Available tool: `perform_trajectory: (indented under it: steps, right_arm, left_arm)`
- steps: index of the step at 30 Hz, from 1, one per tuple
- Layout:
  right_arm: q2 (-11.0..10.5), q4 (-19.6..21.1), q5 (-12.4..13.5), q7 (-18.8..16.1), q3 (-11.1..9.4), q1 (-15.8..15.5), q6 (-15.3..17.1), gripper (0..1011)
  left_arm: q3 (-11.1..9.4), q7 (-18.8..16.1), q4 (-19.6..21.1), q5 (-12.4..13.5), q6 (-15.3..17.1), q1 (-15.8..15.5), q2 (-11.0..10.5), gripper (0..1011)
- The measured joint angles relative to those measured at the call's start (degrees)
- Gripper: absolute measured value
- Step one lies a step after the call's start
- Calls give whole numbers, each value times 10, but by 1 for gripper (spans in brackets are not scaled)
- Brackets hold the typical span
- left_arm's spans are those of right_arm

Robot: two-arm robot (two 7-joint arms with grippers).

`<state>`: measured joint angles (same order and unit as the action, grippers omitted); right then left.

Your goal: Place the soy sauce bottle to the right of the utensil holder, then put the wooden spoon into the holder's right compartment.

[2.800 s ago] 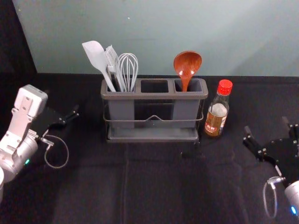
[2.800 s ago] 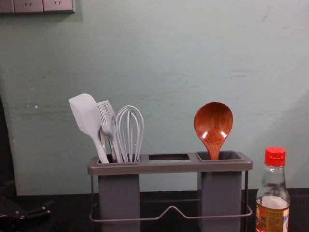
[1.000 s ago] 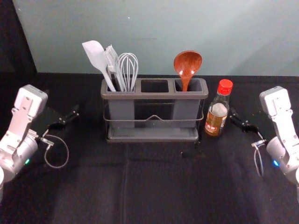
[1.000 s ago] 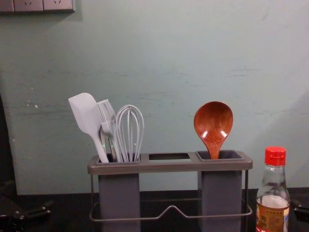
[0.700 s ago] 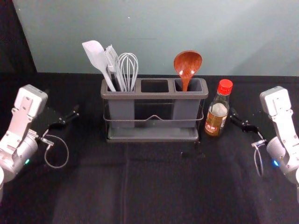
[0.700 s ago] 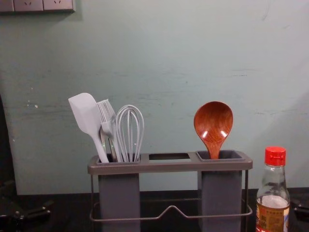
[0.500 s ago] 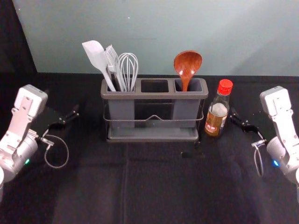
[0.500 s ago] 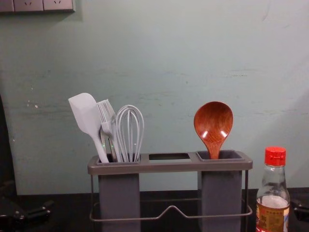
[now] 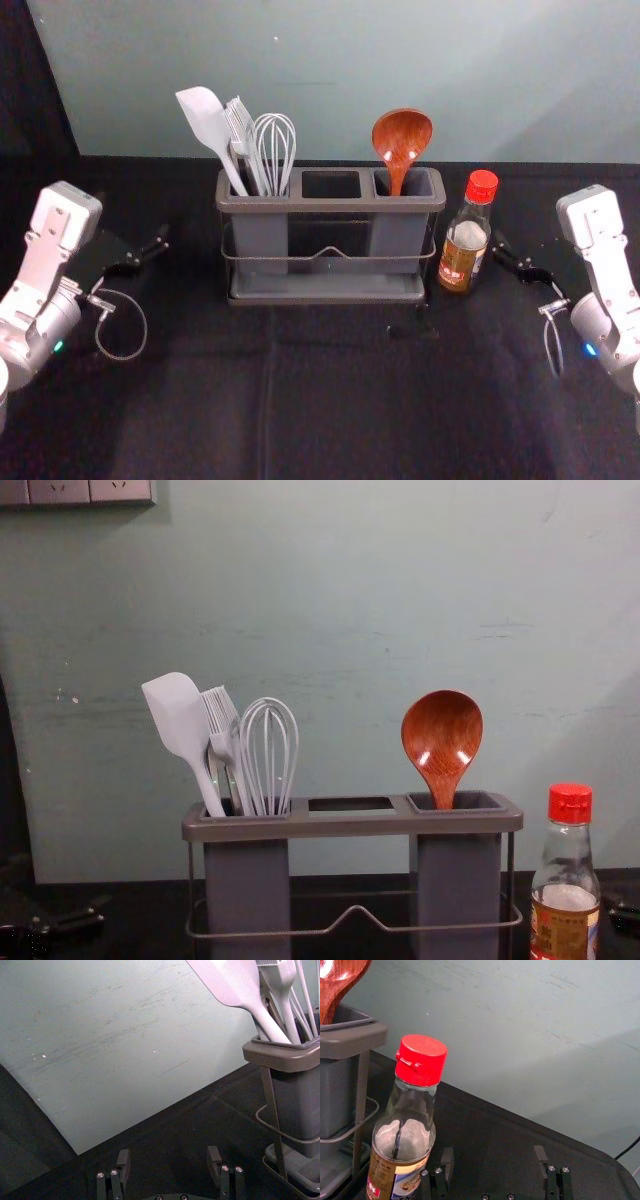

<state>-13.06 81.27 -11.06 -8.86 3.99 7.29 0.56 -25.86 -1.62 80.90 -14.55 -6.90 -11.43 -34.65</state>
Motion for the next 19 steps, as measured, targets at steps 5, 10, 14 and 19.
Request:
perform_trajectory:
  steps: [5, 10, 14, 19]
  right_arm:
    - [0, 0, 0, 0, 0, 0, 0, 1002]
    - [0, 0, 0, 0, 0, 0, 0, 1002]
    - [0, 0, 0, 0, 0, 0, 0, 1002]
    - [0, 0, 0, 0, 0, 0, 0, 1002]
  left_arm:
    - [0, 0, 0, 0, 0, 0, 0, 1005]
    - [0, 0, 0, 0, 0, 0, 0, 1005]
    - [0, 0, 0, 0, 0, 0, 0, 1005]
    - [0, 0, 0, 0, 0, 0, 0, 1005]
